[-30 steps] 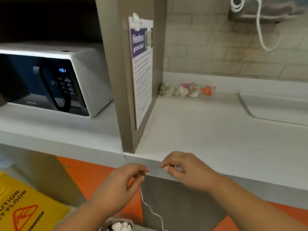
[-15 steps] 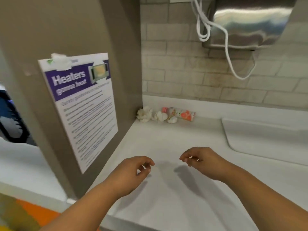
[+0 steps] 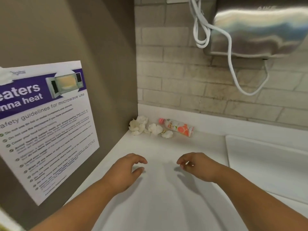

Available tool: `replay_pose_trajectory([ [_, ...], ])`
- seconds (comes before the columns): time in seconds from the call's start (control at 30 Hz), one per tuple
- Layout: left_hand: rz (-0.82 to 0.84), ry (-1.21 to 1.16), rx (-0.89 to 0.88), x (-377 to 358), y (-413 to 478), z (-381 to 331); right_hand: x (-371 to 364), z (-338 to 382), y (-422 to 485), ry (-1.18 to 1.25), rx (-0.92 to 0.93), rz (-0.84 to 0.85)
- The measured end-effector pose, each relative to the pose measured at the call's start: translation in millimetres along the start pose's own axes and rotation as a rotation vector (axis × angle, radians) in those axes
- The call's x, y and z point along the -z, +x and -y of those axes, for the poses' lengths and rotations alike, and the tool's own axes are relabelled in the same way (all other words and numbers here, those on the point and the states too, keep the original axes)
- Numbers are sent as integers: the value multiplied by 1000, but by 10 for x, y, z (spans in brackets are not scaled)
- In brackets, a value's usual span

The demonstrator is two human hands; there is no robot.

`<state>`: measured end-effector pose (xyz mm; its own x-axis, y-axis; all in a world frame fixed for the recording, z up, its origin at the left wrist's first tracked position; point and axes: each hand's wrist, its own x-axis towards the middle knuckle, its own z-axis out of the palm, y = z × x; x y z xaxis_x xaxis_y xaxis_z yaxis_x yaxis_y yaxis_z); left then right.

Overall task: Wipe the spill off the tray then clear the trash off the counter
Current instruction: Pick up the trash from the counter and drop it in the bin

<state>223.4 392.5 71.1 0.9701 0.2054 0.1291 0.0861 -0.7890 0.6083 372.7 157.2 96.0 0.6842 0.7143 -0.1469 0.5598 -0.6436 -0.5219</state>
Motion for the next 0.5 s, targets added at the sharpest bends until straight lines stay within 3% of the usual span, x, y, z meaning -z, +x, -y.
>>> replay_pose_trajectory([
  [0.2, -50, 78, 35, 15, 582, 238, 61, -59, 535, -152, 15, 39],
  [0.5, -47, 238, 187, -18, 1396, 543, -24, -135, 1418, -392, 15, -66],
])
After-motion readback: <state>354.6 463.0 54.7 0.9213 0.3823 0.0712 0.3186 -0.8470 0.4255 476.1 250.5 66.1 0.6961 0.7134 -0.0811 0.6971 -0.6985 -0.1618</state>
